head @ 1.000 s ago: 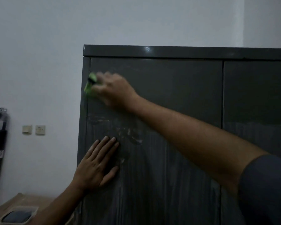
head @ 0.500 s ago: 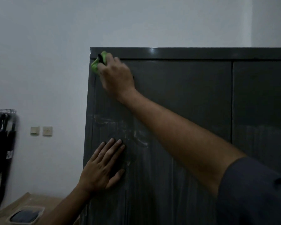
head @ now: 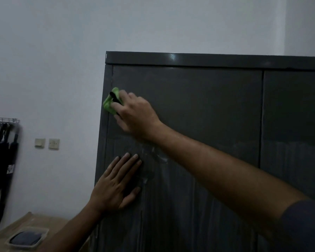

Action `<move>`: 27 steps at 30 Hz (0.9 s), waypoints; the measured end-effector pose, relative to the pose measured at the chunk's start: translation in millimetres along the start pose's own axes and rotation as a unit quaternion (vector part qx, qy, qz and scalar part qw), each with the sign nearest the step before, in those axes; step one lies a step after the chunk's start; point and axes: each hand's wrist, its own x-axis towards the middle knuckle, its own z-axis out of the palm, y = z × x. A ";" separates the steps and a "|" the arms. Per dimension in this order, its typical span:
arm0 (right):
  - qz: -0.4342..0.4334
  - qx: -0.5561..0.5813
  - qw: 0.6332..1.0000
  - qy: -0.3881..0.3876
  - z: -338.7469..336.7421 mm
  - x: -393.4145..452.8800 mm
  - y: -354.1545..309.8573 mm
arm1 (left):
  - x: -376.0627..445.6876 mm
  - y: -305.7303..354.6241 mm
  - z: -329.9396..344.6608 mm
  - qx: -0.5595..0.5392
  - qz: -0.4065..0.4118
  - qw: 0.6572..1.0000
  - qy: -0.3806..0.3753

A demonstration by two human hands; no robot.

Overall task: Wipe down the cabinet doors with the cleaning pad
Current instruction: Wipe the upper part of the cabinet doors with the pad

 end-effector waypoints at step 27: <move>-0.097 -0.036 0.993 -0.049 20.2 22.8 -31.7 | 0.1 1.0 1.7 -0.021 0.010 0.999 0.024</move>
